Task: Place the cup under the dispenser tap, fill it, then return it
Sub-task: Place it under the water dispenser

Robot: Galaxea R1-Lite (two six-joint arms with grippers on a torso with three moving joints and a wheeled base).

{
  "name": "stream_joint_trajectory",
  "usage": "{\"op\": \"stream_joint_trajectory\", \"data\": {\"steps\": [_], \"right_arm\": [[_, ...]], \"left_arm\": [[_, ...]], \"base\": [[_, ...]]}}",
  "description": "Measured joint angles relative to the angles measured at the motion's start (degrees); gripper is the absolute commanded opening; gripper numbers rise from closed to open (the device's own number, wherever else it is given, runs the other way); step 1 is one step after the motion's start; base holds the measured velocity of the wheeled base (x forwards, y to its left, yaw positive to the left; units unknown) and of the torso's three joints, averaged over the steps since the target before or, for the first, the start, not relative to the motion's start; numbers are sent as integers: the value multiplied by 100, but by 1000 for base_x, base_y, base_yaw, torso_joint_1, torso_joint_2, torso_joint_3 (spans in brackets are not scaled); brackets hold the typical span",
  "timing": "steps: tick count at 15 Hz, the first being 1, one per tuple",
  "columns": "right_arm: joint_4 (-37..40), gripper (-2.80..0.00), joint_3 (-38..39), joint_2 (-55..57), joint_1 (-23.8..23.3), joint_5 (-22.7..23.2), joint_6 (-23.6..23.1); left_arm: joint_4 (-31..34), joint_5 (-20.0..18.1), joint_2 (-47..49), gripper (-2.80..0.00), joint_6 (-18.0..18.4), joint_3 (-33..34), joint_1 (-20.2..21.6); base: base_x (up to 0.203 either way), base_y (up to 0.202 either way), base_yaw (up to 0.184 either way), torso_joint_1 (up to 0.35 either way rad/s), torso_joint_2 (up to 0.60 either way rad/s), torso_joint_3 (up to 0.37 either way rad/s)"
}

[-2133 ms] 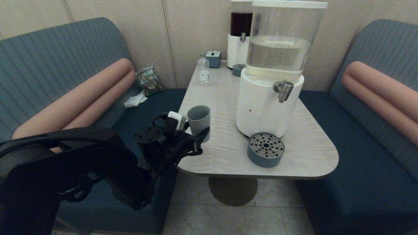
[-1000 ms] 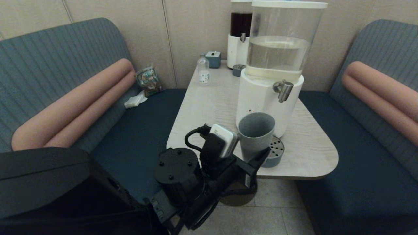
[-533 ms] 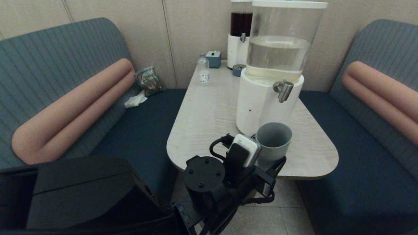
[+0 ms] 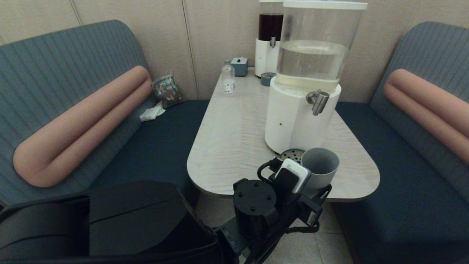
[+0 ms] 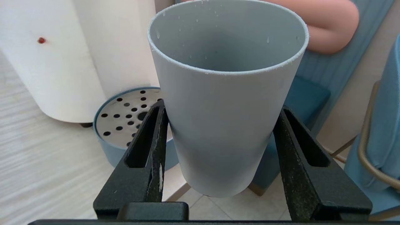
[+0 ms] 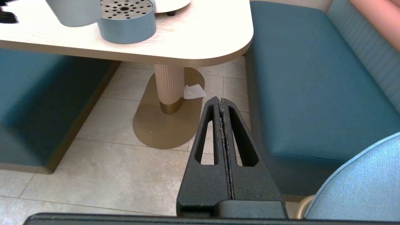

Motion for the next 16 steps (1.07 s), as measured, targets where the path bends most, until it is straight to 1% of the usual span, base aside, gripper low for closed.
{"op": "stream_joint_trajectory", "data": {"steps": [4,9,13,16], "right_arm": [[0,-280,0,0,0,0,3],[0,-280,0,0,0,0,5],[0,-280,0,0,0,0,5],[0,-280,0,0,0,-2,5]], "left_arm": [[227,0,223,-280,51,-402,28],[491,-11,533,-280,65,-993,301],[738,-52,748,-280,168,-1534,570],[961,-55,911,-280,175,-1933,650]], "base": [[0,0,0,0,0,0],[0,0,0,0,0,0],[0,0,0,0,0,0],[0,0,0,0,0,0]]}}
